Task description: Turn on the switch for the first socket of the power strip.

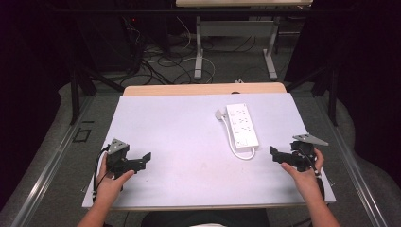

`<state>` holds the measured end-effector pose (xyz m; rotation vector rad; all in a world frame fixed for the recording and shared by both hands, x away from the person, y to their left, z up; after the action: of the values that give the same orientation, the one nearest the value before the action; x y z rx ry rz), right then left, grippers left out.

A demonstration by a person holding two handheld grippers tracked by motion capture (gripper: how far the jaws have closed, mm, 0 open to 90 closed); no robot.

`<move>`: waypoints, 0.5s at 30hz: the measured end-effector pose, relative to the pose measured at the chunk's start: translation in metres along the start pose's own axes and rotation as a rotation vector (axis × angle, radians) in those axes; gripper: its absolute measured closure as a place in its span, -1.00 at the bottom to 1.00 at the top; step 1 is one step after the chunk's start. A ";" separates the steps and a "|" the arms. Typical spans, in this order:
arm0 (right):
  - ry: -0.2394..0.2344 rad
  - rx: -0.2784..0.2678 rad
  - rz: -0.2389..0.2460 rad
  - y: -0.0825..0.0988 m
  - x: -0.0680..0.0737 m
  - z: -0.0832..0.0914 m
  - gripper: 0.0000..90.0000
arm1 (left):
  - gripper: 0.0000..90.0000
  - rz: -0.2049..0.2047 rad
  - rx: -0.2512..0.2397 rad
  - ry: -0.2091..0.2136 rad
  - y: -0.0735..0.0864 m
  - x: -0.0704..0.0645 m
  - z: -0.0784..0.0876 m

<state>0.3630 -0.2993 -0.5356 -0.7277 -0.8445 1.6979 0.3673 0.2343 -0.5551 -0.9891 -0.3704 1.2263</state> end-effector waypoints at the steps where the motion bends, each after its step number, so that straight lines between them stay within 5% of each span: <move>1: 0.000 -0.001 0.002 0.000 0.001 0.001 -1.00 | -0.93 -0.002 -0.004 0.001 0.000 -0.001 0.001; 15: -0.052 -0.011 0.071 -0.011 0.017 0.000 -1.00 | -0.93 -0.025 -0.006 0.020 0.002 -0.008 0.004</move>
<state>0.3646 -0.2811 -0.5276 -0.7314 -0.8732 1.7837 0.3603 0.2285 -0.5522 -0.9985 -0.3707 1.1925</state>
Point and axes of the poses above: each handheld gripper's, and its own axes: z roughly backward along the jaws, y roughly out of its underside, x roughly to its left, the point moved 4 cm from there along -z, roughly forward along the jaws, and after that the axes turned 10 degrees about z, right-handed, at the moved point
